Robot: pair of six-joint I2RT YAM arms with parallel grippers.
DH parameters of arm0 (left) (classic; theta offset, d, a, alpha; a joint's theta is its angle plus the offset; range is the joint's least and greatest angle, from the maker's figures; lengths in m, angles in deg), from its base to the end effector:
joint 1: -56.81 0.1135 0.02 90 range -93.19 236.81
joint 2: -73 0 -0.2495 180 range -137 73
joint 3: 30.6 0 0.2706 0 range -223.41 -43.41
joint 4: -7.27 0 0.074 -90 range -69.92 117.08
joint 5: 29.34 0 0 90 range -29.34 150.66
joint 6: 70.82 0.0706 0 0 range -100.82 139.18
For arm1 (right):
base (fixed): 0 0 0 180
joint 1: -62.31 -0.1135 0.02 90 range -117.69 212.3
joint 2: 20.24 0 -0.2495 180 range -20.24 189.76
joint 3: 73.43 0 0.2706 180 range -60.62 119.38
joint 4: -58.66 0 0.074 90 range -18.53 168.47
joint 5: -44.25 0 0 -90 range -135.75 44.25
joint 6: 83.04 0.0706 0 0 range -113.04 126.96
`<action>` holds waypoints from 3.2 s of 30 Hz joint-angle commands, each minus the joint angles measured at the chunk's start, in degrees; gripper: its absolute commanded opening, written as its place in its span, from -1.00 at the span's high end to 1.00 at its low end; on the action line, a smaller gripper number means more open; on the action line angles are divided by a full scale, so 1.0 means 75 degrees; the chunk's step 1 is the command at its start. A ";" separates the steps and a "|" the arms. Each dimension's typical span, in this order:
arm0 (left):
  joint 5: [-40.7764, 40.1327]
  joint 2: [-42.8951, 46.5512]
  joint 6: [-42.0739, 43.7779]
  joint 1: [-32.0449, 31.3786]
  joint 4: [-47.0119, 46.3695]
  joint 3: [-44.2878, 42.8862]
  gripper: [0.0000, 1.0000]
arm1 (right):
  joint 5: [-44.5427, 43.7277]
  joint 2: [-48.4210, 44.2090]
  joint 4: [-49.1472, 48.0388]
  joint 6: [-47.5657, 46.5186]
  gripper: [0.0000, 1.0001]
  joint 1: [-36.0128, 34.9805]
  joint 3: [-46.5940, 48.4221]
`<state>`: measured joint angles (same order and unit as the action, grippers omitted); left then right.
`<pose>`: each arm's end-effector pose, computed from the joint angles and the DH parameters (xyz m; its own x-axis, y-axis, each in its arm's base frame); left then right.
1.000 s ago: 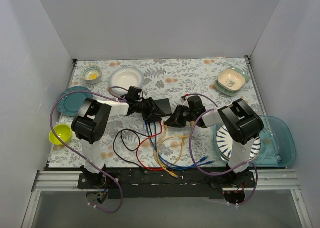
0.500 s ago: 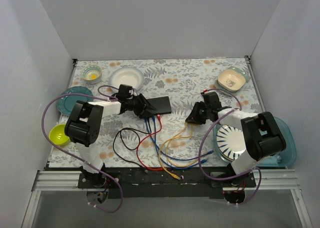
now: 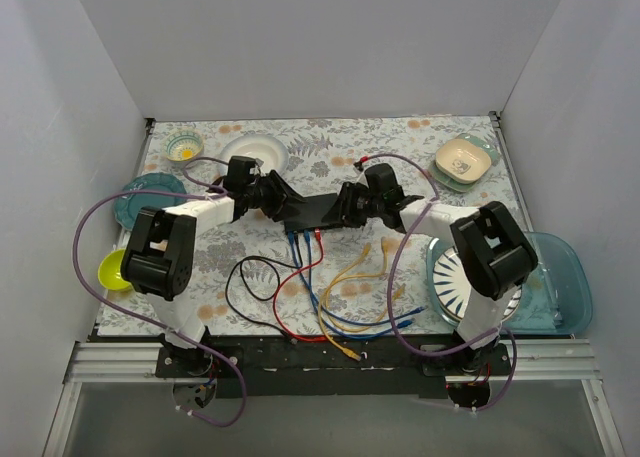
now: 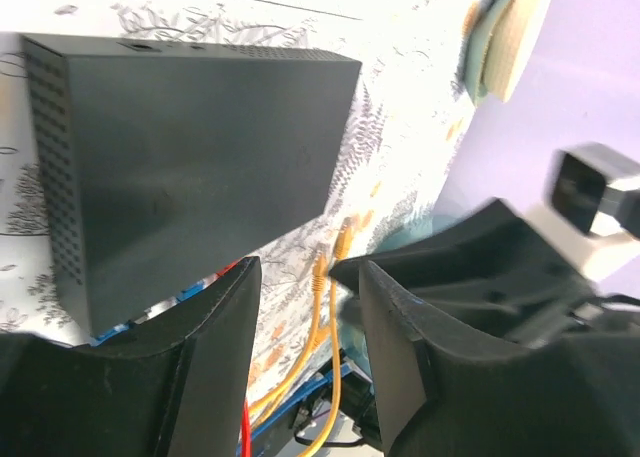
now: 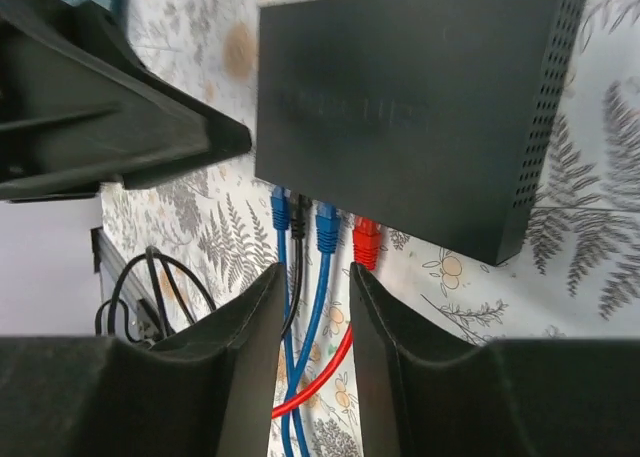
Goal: Pull the plug from the switch port
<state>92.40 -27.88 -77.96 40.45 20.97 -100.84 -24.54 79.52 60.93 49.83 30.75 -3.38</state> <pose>0.3693 -0.1471 0.1269 -0.5125 -0.7290 0.4537 -0.7401 0.1071 -0.6640 0.3410 0.2395 0.1512 -0.8406 0.2280 -0.4913 -0.2422 0.6531 0.7175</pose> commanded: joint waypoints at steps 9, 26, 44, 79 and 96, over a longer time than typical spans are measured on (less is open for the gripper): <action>-0.0659 -0.0729 0.0577 0.0025 0.1147 -0.0218 0.15 | 0.0852 0.1381 -0.0996 0.1338 0.15 -0.0211 -0.0155; -0.0553 -0.0577 0.0554 0.0037 0.1171 0.0017 0.15 | 0.0383 0.2050 -0.2599 0.3153 0.14 -0.0141 -0.0457; -0.0588 -0.0342 0.0683 0.0037 0.1171 0.0286 0.15 | 0.0184 0.2401 -0.4078 0.4748 0.34 -0.0071 -0.0940; 0.0162 -0.1010 0.0191 -0.0139 0.0503 0.0310 0.15 | 0.1272 0.1945 -0.2730 0.2170 0.97 -0.0153 -0.1548; -0.0365 -0.0085 0.0378 0.0247 0.1042 0.0263 0.15 | -0.1888 -0.0468 0.1988 -0.0874 0.97 0.0795 -0.1374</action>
<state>97.28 -32.67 -77.11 39.56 25.25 -98.44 -22.37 82.12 53.80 57.46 32.77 -16.50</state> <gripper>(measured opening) 0.421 0.056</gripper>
